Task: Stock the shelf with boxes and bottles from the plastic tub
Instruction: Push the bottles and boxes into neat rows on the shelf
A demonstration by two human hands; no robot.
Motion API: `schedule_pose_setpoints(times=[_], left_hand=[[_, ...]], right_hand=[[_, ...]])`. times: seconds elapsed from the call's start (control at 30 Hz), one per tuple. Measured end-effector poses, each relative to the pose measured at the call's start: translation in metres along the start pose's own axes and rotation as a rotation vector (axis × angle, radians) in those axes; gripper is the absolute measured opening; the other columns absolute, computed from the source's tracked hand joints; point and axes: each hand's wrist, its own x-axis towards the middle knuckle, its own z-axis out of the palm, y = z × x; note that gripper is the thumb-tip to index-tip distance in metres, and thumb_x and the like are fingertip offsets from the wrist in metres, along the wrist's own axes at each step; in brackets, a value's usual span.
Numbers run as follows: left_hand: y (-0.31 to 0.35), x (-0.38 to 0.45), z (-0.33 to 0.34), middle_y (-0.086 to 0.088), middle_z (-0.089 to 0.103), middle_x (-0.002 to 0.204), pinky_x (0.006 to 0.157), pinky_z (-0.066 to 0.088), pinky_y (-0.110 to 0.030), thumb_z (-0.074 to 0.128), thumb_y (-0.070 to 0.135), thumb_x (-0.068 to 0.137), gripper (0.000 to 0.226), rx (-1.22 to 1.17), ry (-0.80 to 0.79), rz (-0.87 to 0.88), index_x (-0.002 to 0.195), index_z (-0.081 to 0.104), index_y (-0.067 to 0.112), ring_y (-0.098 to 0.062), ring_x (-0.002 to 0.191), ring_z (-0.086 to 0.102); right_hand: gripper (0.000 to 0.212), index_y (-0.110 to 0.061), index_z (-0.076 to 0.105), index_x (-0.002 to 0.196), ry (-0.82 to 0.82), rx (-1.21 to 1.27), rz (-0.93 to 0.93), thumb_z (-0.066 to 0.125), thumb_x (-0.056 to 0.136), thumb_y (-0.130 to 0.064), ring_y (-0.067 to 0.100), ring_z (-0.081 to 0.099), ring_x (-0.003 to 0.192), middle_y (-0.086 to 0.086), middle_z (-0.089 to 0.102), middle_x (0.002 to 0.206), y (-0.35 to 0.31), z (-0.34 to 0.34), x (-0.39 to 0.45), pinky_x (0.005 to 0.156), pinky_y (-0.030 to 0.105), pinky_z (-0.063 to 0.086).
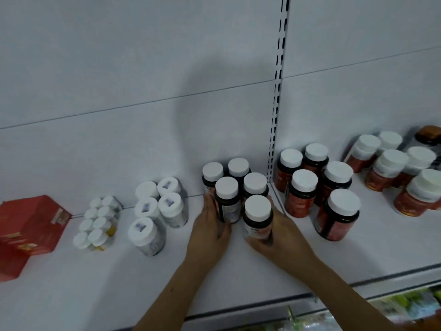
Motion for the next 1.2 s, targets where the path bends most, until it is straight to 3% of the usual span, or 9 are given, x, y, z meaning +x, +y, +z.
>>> schedule_pose_setpoints(times=[0.17,0.3,0.47,0.63,0.8,0.93,1.07,1.13,1.2], left_hand=[[0.009,0.002,-0.007,0.022,0.045,0.148,0.102,0.046,-0.031,0.062,0.024,0.091,0.089,-0.083,0.0,-0.035,0.157,0.004,0.034,-0.009,0.13,0.051],[0.007,0.002,-0.006,0.024,0.054,0.137,0.095,0.049,-0.029,0.066,0.032,0.089,0.081,-0.075,0.004,-0.077,0.155,0.02,0.031,-0.004,0.122,0.056],[0.013,0.001,-0.006,0.022,0.057,0.135,0.091,0.047,-0.021,0.065,0.032,0.09,0.079,-0.047,0.011,-0.057,0.155,0.02,0.028,-0.002,0.117,0.057],[0.011,0.0,-0.003,0.019,0.059,0.13,0.089,0.047,-0.024,0.063,0.036,0.09,0.078,-0.012,0.01,-0.041,0.154,0.021,0.026,-0.006,0.112,0.059],[0.009,-0.001,-0.003,0.026,0.057,0.132,0.09,0.043,-0.012,0.066,0.03,0.09,0.071,-0.036,0.003,-0.052,0.15,0.028,0.032,0.001,0.116,0.056],[0.005,-0.002,-0.002,0.023,0.057,0.134,0.094,0.047,-0.026,0.065,0.036,0.091,0.067,-0.038,0.01,-0.066,0.148,0.03,0.033,-0.001,0.12,0.055],[0.008,-0.003,-0.002,0.022,0.058,0.133,0.092,0.046,-0.025,0.065,0.037,0.091,0.067,-0.022,0.027,-0.067,0.147,0.03,0.033,-0.001,0.118,0.056],[0.009,-0.004,-0.001,0.022,0.058,0.132,0.091,0.046,-0.023,0.066,0.036,0.09,0.066,-0.026,0.04,-0.067,0.146,0.031,0.033,0.0,0.118,0.055],[0.008,-0.005,-0.001,0.022,0.058,0.132,0.092,0.046,-0.021,0.067,0.036,0.09,0.065,-0.039,0.043,-0.061,0.145,0.032,0.034,0.002,0.118,0.055]], right_hand=[[0.112,-0.026,0.012,0.158,-0.011,-0.051,-0.018,0.065,0.072,-0.075,0.007,0.039,0.14,-0.014,0.035,0.156,0.011,0.006,-0.002,0.112,0.037,0.038],[0.116,-0.026,0.002,0.158,-0.036,-0.093,-0.048,0.062,0.073,-0.076,0.007,0.039,0.138,-0.013,0.032,0.158,0.009,0.006,-0.005,0.116,0.036,0.03],[0.118,-0.024,-0.001,0.158,-0.015,-0.087,-0.028,0.056,0.072,-0.081,0.009,0.033,0.143,-0.012,0.027,0.16,0.01,0.01,-0.006,0.118,0.038,0.027],[0.117,-0.02,0.001,0.159,0.004,-0.101,-0.012,0.053,0.072,-0.08,0.012,0.026,0.146,-0.009,0.016,0.164,0.008,0.011,-0.01,0.122,0.035,0.02],[0.111,-0.023,0.008,0.158,0.001,-0.08,-0.015,0.061,0.074,-0.071,0.01,0.039,0.138,-0.013,0.034,0.157,0.01,0.007,-0.008,0.118,0.037,0.029],[0.105,-0.026,0.014,0.157,-0.002,-0.051,-0.031,0.061,0.075,-0.069,0.008,0.039,0.139,-0.015,0.035,0.156,0.009,0.004,-0.008,0.118,0.039,0.028],[0.103,-0.025,0.019,0.156,-0.004,-0.069,-0.005,0.06,0.074,-0.073,0.011,0.042,0.137,-0.012,0.039,0.154,0.012,0.007,-0.007,0.116,0.037,0.031],[0.101,-0.025,0.025,0.154,-0.017,-0.128,0.014,0.052,0.073,-0.08,0.015,0.04,0.139,-0.008,0.041,0.153,0.014,0.008,-0.007,0.117,0.038,0.03],[0.106,-0.024,0.026,0.155,-0.051,-0.192,0.038,0.039,0.071,-0.087,0.017,0.027,0.147,-0.003,0.033,0.159,0.015,0.01,-0.008,0.121,0.036,0.02]])
